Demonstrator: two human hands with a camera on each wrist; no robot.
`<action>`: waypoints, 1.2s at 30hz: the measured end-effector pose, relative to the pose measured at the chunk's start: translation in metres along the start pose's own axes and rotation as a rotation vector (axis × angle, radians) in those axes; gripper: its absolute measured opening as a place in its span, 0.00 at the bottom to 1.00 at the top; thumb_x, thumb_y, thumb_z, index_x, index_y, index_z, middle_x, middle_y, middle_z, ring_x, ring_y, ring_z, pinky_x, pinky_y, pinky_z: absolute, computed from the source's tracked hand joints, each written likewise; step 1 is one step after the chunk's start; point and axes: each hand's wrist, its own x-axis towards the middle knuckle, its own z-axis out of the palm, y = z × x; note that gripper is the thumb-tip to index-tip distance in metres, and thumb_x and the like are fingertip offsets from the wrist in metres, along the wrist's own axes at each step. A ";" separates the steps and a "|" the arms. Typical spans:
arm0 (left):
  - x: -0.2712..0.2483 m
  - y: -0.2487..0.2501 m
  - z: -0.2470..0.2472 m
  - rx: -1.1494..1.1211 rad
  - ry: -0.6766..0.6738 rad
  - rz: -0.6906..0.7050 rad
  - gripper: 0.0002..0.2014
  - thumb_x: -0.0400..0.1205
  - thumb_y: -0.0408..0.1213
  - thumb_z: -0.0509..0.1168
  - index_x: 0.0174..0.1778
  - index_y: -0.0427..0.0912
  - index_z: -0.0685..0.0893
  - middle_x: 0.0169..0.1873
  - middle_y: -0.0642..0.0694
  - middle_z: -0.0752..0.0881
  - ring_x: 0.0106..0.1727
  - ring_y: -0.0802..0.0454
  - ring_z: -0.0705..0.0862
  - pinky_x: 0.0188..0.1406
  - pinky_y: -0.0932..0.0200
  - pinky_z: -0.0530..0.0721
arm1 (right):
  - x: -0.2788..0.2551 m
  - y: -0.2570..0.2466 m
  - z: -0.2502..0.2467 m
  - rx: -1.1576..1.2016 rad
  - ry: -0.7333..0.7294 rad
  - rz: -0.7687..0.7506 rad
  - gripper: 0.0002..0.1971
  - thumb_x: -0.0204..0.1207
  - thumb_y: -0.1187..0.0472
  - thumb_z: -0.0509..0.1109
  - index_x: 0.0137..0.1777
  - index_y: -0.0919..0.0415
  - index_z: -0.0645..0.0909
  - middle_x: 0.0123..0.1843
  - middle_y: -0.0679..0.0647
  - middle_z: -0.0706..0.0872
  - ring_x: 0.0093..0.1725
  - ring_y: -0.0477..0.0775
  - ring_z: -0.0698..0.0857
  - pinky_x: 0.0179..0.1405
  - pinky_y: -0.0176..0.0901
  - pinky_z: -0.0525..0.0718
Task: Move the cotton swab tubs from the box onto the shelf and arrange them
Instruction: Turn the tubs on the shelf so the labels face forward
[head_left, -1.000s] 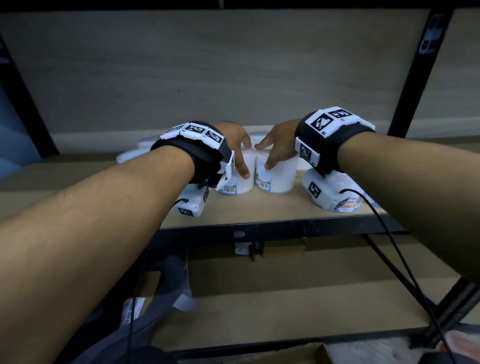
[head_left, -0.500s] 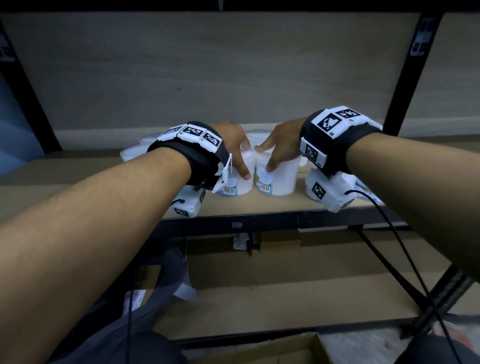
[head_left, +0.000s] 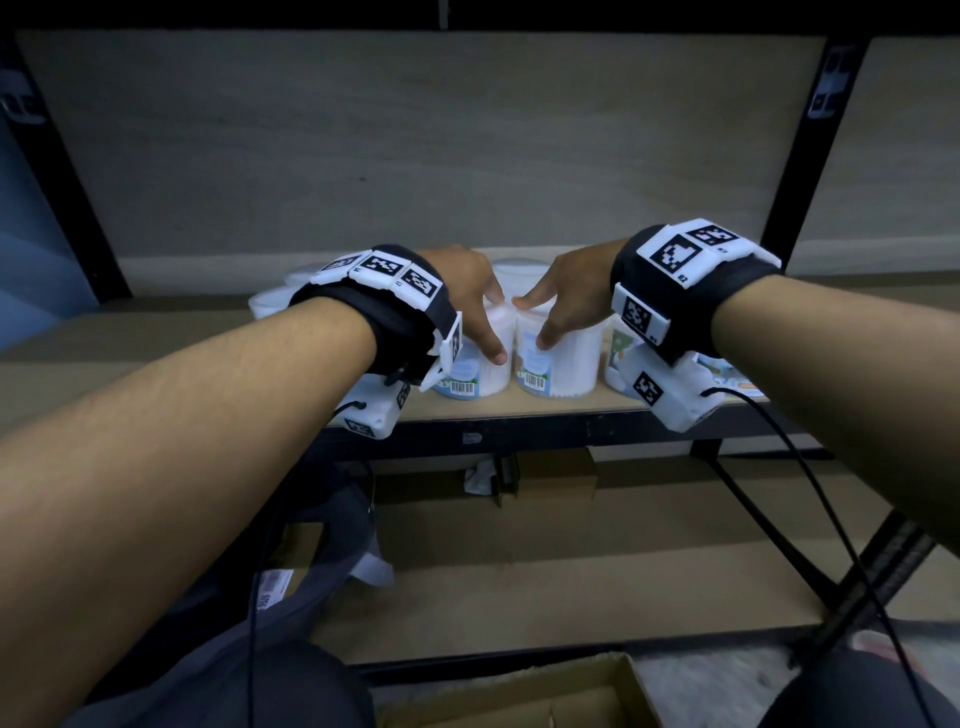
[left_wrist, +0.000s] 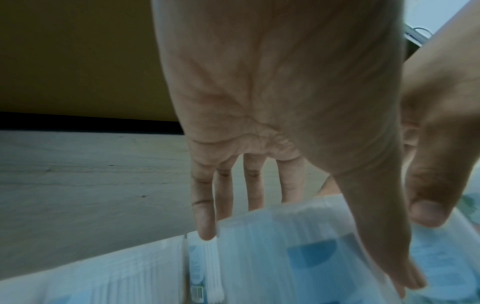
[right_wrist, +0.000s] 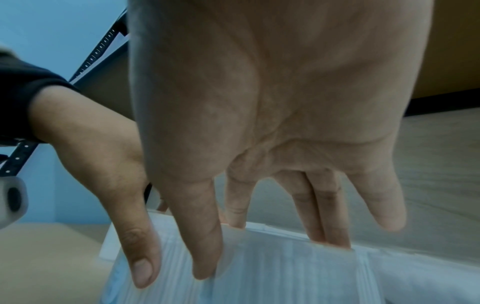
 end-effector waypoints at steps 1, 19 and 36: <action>-0.002 0.001 0.000 -0.001 -0.003 0.004 0.48 0.61 0.69 0.77 0.76 0.50 0.78 0.57 0.52 0.85 0.50 0.54 0.76 0.50 0.62 0.72 | -0.002 0.000 0.000 -0.002 -0.007 -0.003 0.35 0.75 0.42 0.71 0.82 0.38 0.64 0.79 0.46 0.73 0.75 0.52 0.73 0.67 0.43 0.71; -0.022 0.004 -0.023 -0.048 -0.128 -0.024 0.43 0.71 0.63 0.74 0.82 0.60 0.67 0.78 0.57 0.72 0.77 0.53 0.71 0.74 0.55 0.67 | -0.014 -0.001 -0.030 0.231 -0.157 0.156 0.42 0.71 0.39 0.75 0.81 0.55 0.66 0.75 0.59 0.76 0.62 0.60 0.82 0.66 0.53 0.81; -0.018 0.001 -0.041 -0.265 -0.313 -0.004 0.29 0.78 0.35 0.75 0.74 0.56 0.78 0.66 0.60 0.80 0.42 0.69 0.81 0.46 0.66 0.82 | -0.005 -0.019 -0.035 0.175 -0.168 0.217 0.23 0.72 0.46 0.77 0.59 0.58 0.76 0.37 0.55 0.80 0.44 0.56 0.83 0.58 0.46 0.81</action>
